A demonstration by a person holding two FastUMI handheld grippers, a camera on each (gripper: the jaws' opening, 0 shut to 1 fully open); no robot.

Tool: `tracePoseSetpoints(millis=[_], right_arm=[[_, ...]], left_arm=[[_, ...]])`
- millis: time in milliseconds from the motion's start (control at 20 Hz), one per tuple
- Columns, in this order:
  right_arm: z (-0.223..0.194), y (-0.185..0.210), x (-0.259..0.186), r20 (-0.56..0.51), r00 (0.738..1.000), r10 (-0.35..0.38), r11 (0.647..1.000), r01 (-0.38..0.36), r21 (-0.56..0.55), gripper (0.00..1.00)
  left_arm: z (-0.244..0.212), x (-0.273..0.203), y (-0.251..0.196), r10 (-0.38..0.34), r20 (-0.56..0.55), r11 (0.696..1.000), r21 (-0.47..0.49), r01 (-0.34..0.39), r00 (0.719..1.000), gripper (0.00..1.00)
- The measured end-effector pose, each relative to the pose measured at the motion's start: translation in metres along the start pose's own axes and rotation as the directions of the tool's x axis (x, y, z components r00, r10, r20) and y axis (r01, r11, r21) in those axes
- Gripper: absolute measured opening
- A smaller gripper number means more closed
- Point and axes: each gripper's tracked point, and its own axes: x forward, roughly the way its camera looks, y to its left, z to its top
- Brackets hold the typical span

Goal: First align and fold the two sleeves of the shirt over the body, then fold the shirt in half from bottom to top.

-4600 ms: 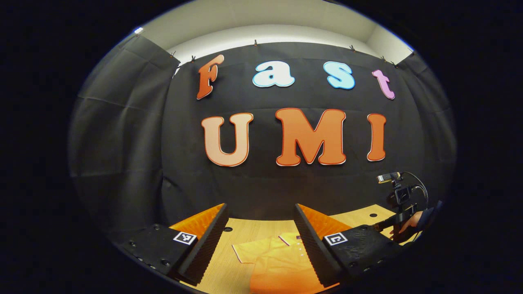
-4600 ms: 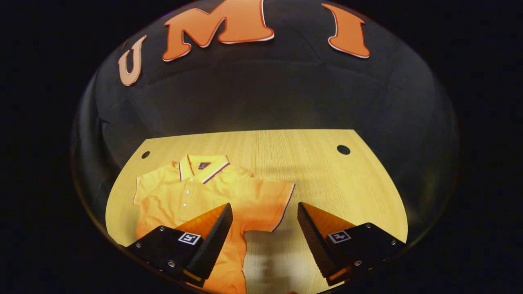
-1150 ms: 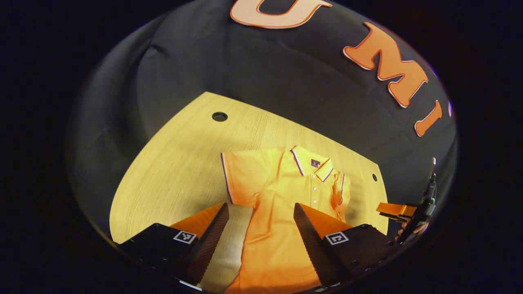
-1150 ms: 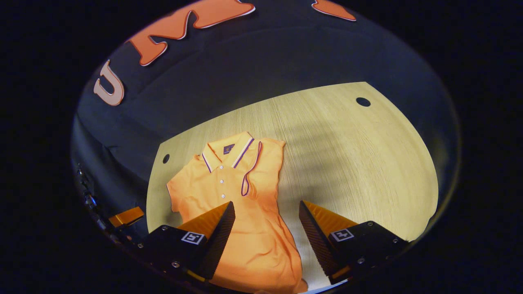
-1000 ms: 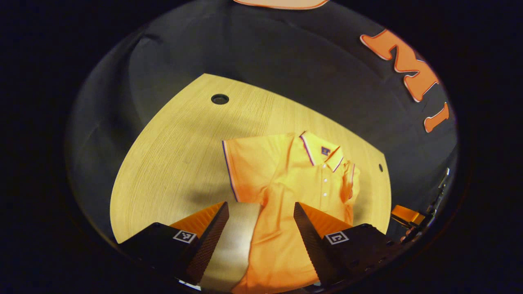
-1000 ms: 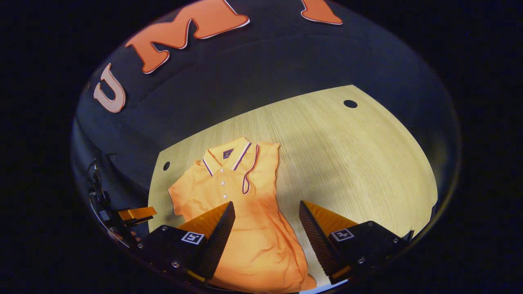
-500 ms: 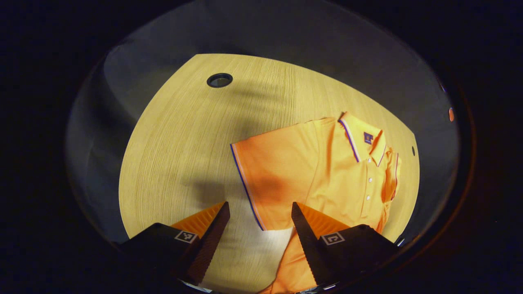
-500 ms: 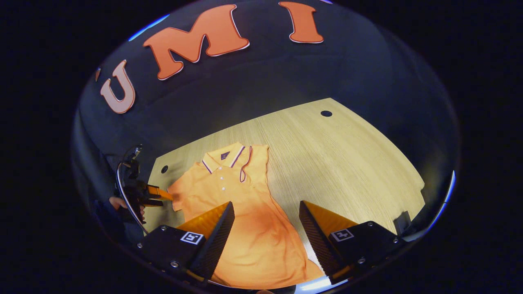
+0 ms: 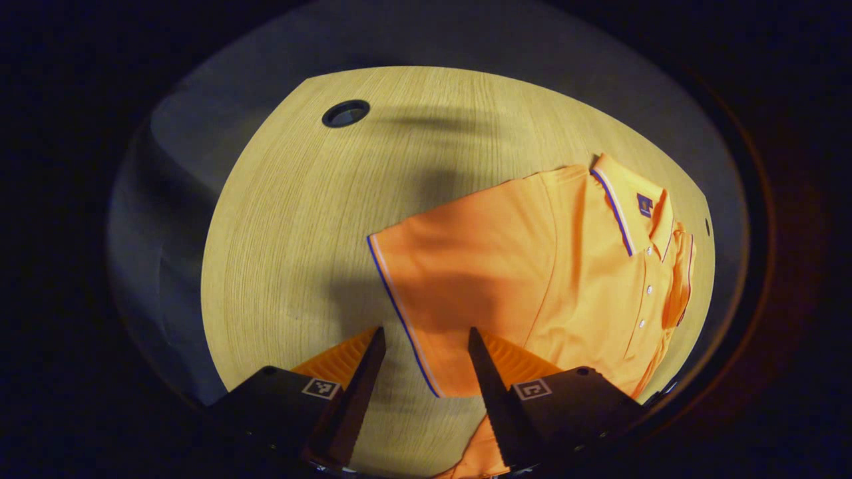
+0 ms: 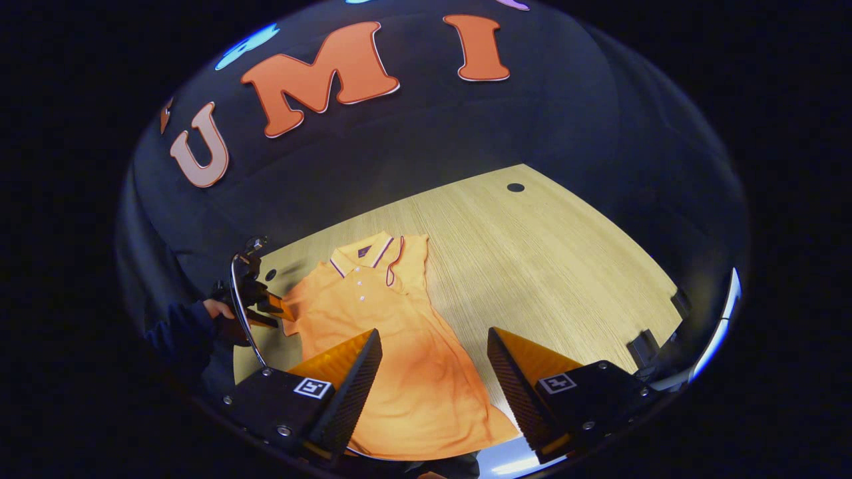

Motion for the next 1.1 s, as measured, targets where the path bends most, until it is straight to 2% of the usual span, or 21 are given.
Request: tracePoseSetpoints(millis=[50,100,150,250,300,450,600,700,950,1050,1100], right_arm=[[0.001,-0.002,-0.001,0.007,1.000,0.003,1.000,-0.003,0.005,0.97],[0.001,-0.005,-0.001,0.012,1.000,-0.002,1.000,0.002,0.011,0.97],[0.000,-0.007,-0.003,0.015,1.000,-0.003,1.000,0.002,0.014,0.97],[-0.002,-0.010,-0.004,0.021,1.000,-0.001,1.000,0.000,0.020,0.97],[-0.003,-0.011,-0.005,0.021,1.000,0.000,1.000,0.000,0.018,0.97],[-0.010,-0.021,-0.009,0.021,1.000,-0.012,1.000,0.011,0.027,0.97],[-0.022,-0.027,-0.009,-0.010,1.000,-0.003,0.997,0.004,0.072,0.97],[-0.024,-0.031,-0.010,-0.011,1.000,-0.006,0.995,0.007,0.096,0.97],[-0.031,-0.042,-0.017,-0.008,0.999,-0.039,0.992,0.040,0.118,0.97],[-0.039,-0.043,-0.021,-0.016,0.999,-0.035,0.989,0.037,0.143,0.97],[-0.044,-0.043,-0.024,-0.019,0.999,-0.036,0.988,0.039,0.153,0.97]], left_arm=[[0.002,0.000,-0.002,0.003,0.000,1.000,0.004,-0.003,1.000,0.72],[-0.001,0.002,-0.004,-0.007,0.002,1.000,0.014,0.007,1.000,0.58],[0.005,0.001,-0.008,-0.015,0.018,1.000,0.015,0.015,1.000,0.57],[0.007,0.001,-0.014,-0.041,0.024,0.999,0.036,0.040,0.999,0.16],[0.007,-0.002,-0.018,-0.051,0.037,0.998,0.048,0.049,0.998,0.09],[0.016,-0.018,-0.031,-0.087,0.087,0.992,0.101,0.078,0.992,0.08],[0.030,-0.038,-0.051,-0.101,0.148,0.979,0.188,0.072,0.984,0.08],[0.031,-0.044,-0.073,-0.130,0.146,0.963,0.252,0.090,0.981,0.08],[0.031,-0.037,-0.123,-0.193,0.135,0.935,0.327,0.140,0.972,0.08],[0.026,-0.033,-0.142,-0.237,0.106,0.923,0.335,0.190,0.966,0.10],[0.022,-0.027,-0.155,-0.281,0.090,0.913,0.332,0.237,0.955,0.14]])
